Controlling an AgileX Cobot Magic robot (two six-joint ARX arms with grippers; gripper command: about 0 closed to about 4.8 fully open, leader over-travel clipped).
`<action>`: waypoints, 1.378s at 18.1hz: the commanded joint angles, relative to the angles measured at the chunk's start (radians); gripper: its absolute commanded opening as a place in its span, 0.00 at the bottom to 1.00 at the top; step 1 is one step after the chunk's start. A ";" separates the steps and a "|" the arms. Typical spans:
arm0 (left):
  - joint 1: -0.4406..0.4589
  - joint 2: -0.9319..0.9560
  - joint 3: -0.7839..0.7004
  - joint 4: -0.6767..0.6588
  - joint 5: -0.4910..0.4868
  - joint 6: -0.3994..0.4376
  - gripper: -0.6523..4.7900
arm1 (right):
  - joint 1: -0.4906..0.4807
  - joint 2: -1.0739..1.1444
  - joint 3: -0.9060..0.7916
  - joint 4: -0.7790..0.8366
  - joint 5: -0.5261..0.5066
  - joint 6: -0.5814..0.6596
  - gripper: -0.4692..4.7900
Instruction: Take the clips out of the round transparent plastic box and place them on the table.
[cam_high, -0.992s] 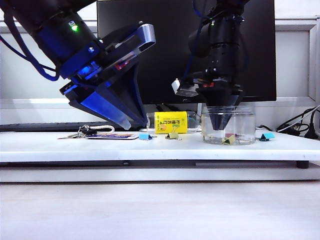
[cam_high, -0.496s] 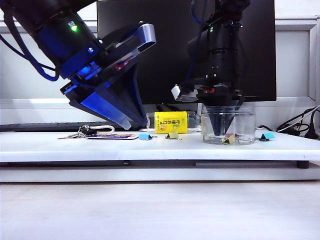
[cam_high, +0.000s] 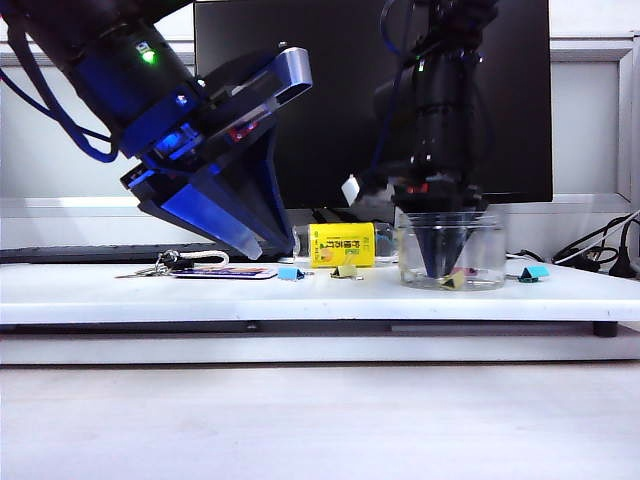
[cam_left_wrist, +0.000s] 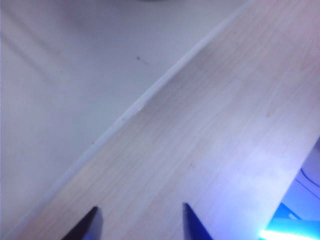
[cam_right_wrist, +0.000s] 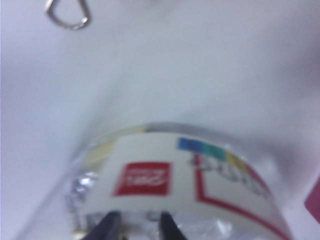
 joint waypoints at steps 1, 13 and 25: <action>0.000 -0.004 0.001 0.001 0.006 0.001 0.51 | 0.002 0.011 0.003 0.005 0.000 0.002 0.27; 0.000 -0.004 0.001 -0.001 0.005 0.005 0.51 | 0.002 0.041 0.004 0.011 0.032 0.063 0.08; 0.000 -0.004 0.001 -0.005 0.006 0.004 0.51 | -0.002 -0.073 0.004 -0.001 0.037 0.106 0.08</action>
